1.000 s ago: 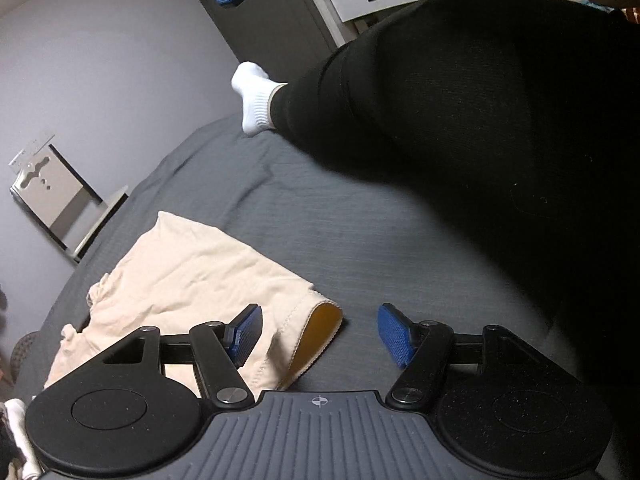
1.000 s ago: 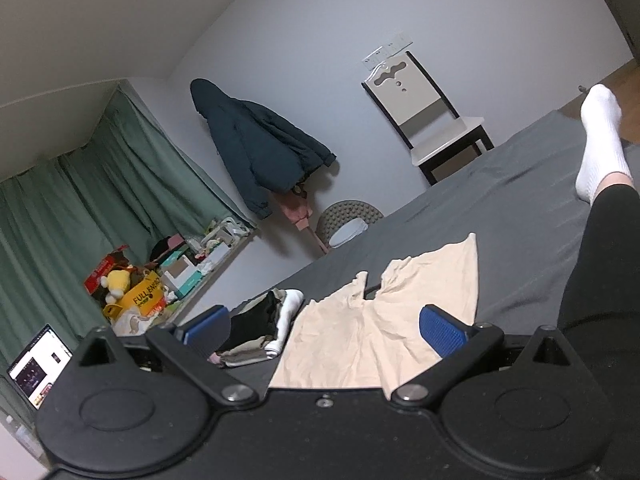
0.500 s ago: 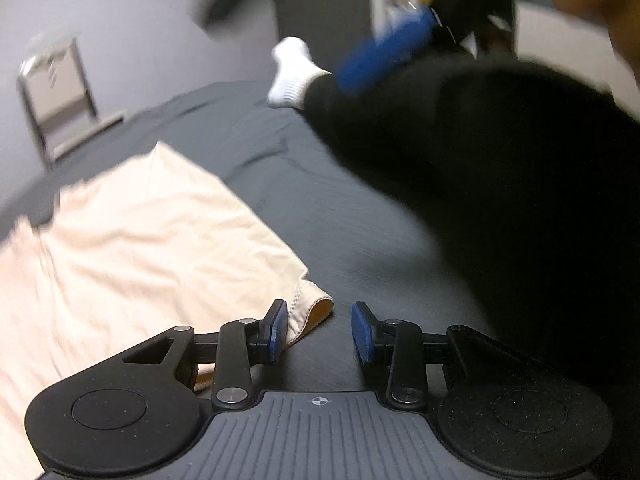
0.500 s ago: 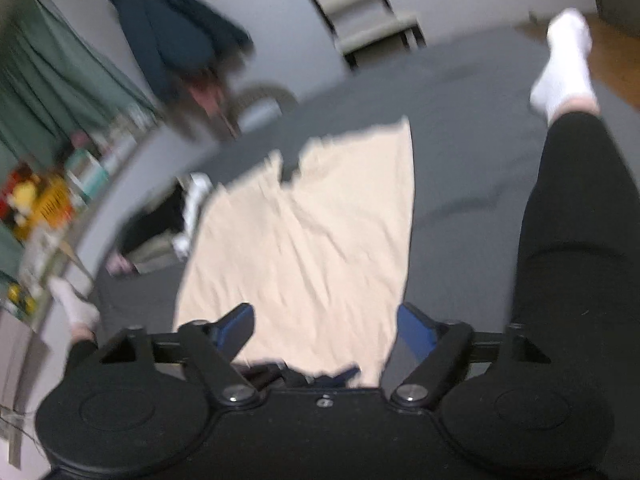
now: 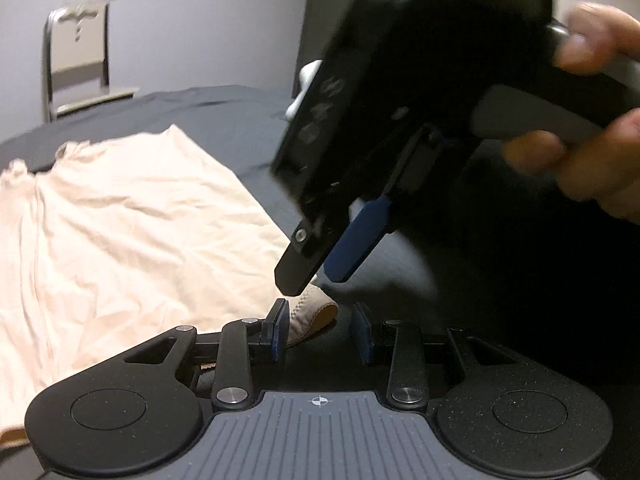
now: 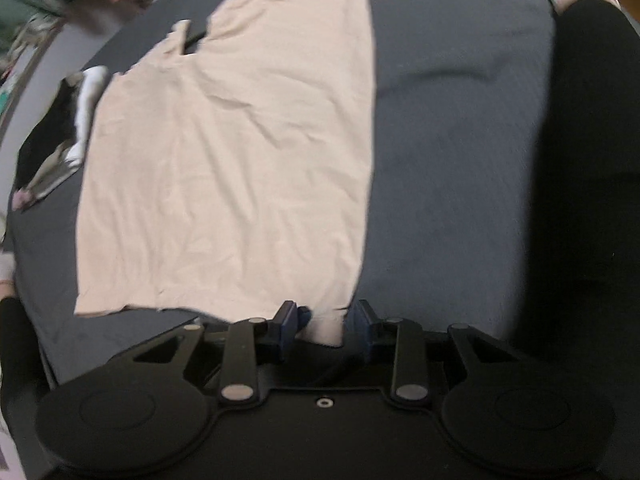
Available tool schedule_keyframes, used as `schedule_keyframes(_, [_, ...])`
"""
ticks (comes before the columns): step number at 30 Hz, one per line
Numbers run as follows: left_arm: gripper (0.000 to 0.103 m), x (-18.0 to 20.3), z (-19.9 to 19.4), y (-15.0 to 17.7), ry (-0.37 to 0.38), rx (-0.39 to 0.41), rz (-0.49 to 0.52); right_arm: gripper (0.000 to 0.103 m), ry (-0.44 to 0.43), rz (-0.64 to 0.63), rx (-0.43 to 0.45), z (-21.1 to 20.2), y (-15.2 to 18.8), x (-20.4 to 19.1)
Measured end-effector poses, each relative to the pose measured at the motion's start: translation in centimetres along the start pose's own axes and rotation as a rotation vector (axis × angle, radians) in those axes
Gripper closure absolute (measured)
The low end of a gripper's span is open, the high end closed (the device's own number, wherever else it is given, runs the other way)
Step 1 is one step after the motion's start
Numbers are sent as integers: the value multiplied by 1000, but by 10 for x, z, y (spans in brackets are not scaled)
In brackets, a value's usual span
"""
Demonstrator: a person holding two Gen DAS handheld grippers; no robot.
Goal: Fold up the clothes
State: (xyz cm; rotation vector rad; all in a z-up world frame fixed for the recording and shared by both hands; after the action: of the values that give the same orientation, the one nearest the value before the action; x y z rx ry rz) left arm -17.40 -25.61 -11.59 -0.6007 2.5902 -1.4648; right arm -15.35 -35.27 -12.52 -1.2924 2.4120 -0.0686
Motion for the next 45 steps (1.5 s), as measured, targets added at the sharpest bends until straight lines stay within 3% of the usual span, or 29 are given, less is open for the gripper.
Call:
schedule_keyframes(4, [67, 8, -1, 2, -32, -5, 79, 77, -8, 57, 2, 3, 6, 9])
schedule_keyframes(6, [66, 14, -2, 1, -50, -8, 123, 88, -37, 78, -4, 2, 9, 12])
schedule_keyframes(9, [66, 28, -3, -1, -109, -6, 245, 94, -80, 118, -8, -1, 10, 14])
schedule_keyframes(14, [62, 39, -6, 0, -258, 4, 394, 95, -139, 155, 2, -8, 11, 12])
schedule_keyframes(18, [63, 38, -7, 0, -376, 6, 453, 95, -175, 183, 11, -15, 10, 12])
schedule_keyframes(25, [63, 53, 1, 4, -458, -4, 640, 95, -208, 218, 25, -21, 2, 9])
schedule_keyframes(29, [66, 49, 4, 3, -463, -13, 574, 95, -218, 224, 23, -23, 2, 8])
schedule_keyframes(30, [72, 46, 4, 2, -460, -10, 552, 94, -217, 220, 22, -23, 2, 7])
schedule_keyframes(32, [98, 42, 5, 0, -449, -8, 522, 93, -212, 213, 25, -24, 2, 7])
schedule_keyframes(35, [100, 35, 5, -3, -432, 6, 474, 92, -199, 196, 30, -26, 1, 6])
schedule_keyframes(37, [100, 29, 0, -5, -425, 26, 414, 82, -190, 183, 44, -28, -1, 6])
schedule_keyframes(38, [100, 26, -3, -6, -421, 36, 383, 72, -189, 179, 62, -31, -4, 6])
schedule_keyframes(39, [100, 23, -6, -7, -413, 44, 349, 66, -190, 178, 86, -34, -8, 7])
schedule_keyframes(45, [100, -3, -20, -10, -383, 62, 170, 54, -181, 224, 263, -48, -67, 24])
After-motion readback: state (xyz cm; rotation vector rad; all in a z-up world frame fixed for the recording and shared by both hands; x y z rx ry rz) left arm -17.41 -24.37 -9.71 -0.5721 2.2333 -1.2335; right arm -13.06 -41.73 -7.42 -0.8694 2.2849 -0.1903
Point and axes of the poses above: each gripper's, at about its wrist camera, not at the fingertips, and z roughly the way its jaws point, x to its right, y to its underside, the point moved 7 cm from there along z, roughly the way its jaws point, and after that the axes turned 4 degrees about x, right-handed, at the moved point
